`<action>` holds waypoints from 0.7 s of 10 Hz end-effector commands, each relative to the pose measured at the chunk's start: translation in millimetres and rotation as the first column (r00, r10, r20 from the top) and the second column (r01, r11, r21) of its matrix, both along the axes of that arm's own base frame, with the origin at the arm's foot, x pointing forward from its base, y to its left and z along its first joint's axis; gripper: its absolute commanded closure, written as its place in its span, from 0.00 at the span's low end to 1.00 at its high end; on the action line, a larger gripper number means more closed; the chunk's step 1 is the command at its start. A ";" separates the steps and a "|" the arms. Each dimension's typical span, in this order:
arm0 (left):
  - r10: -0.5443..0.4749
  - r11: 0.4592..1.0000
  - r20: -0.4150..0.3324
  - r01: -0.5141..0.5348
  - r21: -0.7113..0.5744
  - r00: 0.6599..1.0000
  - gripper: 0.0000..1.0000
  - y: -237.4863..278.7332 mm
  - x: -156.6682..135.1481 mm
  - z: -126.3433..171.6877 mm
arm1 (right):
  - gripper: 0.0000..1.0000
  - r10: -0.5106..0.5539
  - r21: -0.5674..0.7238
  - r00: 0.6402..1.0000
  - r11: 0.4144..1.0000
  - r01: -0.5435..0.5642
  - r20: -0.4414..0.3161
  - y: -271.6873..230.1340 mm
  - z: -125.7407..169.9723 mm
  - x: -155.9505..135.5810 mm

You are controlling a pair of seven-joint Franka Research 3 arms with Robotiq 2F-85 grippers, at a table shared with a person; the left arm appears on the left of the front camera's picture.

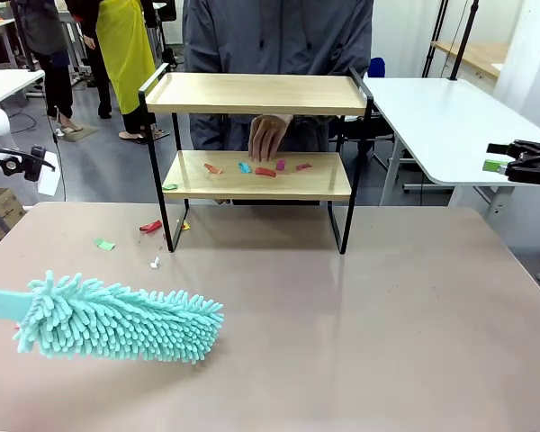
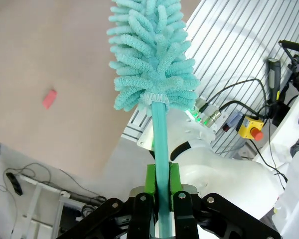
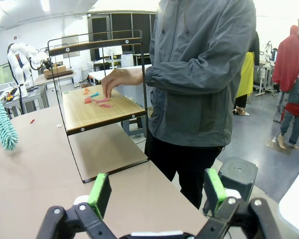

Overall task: Clean the shelf.
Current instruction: Clean the specific section of the Shelf indicated by the human with the Duster.

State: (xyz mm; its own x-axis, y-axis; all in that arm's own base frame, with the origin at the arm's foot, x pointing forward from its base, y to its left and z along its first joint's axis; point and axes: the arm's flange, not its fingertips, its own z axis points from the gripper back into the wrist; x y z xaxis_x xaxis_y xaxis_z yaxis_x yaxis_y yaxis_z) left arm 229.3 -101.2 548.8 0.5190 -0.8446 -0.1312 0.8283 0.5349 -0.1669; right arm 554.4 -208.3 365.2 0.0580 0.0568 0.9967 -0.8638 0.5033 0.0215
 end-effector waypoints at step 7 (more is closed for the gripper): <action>0.075 0.972 0.115 -0.047 -0.228 0.991 0.87 -55.5 35.8 40.9 | 0.00 -0.010 0.002 1.000 1.000 0.010 -0.012 2.4 6.0 0.8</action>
State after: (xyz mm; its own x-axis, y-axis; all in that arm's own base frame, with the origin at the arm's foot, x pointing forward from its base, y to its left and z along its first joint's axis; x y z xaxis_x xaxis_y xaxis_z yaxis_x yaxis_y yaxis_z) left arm 252.2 -137.4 579.8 0.5388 -0.8374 0.0916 0.8367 0.5194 -0.1734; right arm 554.4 -208.3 365.2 0.0580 0.0568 0.9967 -0.8639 0.5033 0.0216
